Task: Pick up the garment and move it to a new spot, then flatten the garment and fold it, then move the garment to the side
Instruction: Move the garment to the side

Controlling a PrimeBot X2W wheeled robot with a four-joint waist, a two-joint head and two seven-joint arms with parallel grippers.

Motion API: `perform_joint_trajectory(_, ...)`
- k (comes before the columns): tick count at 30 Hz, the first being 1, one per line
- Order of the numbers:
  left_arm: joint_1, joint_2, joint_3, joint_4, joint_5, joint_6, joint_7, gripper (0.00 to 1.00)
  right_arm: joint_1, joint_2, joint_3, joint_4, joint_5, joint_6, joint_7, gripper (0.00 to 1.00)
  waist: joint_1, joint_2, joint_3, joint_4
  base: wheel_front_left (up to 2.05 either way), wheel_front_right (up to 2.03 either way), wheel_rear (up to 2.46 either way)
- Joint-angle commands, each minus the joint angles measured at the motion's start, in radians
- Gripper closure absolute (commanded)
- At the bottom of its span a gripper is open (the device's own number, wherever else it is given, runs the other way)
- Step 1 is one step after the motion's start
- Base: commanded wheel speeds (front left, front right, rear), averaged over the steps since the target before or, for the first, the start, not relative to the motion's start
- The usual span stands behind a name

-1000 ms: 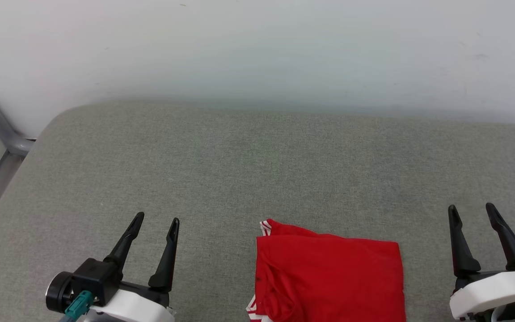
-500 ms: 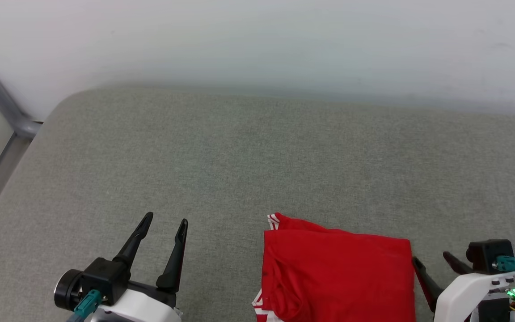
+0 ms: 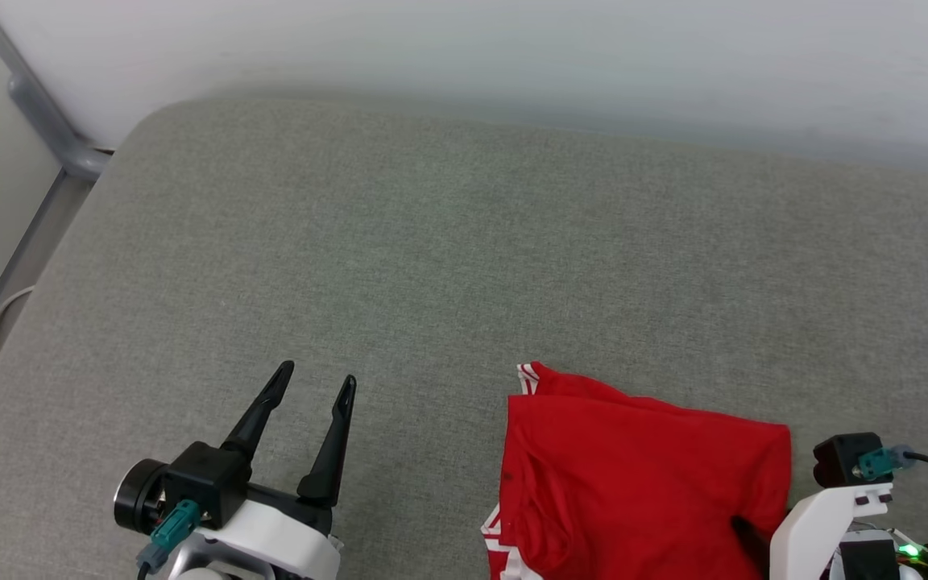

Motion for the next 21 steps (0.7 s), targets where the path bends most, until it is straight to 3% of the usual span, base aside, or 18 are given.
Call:
perform_joint_trajectory(1,-0.017,-0.005,0.0,0.003,0.006,-0.005,-0.002,0.0,-0.005,0.011,0.02,0.034,0.002,-0.001,0.016,0.0,0.0,0.0,0.012,0.012,0.0,0.0,0.0)
perform_joint_trajectory(3,-0.019,-0.006,0.0,0.007,0.009,-0.007,-0.002,0.0,-0.005,0.006,0.046,0.065,-0.002,0.0,0.029,0.0,0.0,0.0,0.016,0.016,0.0,0.0,0.0)
perform_joint_trajectory(4,-0.02,-0.007,0.0,0.01,0.01,-0.009,-0.002,0.0,-0.005,0.004,0.059,0.078,0.0,0.001,0.032,0.17,0.0,0.0,0.016,0.018,0.0,0.0,0.0)
perform_joint_trajectory(5,-0.02,-0.008,0.0,0.012,0.011,-0.01,-0.002,0.0,-0.005,0.002,0.072,0.09,0.0,0.001,0.034,0.55,0.0,0.0,0.016,0.018,0.0,0.0,0.0)
perform_joint_trajectory(7,-0.022,-0.008,0.0,0.018,0.013,-0.013,-0.002,0.0,-0.007,-0.006,0.097,0.107,0.002,0.001,0.028,1.0,0.0,0.0,0.013,0.018,0.0,0.0,0.0)
perform_joint_trajectory(15,-0.007,-0.002,0.0,0.025,0.02,-0.016,-0.002,0.0,-0.065,-0.086,0.135,0.088,-0.039,-0.001,-0.058,1.0,0.0,0.0,-0.023,-0.026,0.0,0.0,0.0)
perform_joint_trajectory(21,0.004,-0.001,-0.003,0.012,0.021,-0.015,-0.002,0.0,-0.159,-0.184,0.22,0.04,-0.086,-0.001,-0.098,1.0,0.0,0.0,-0.036,-0.11,0.0,0.0,0.0)
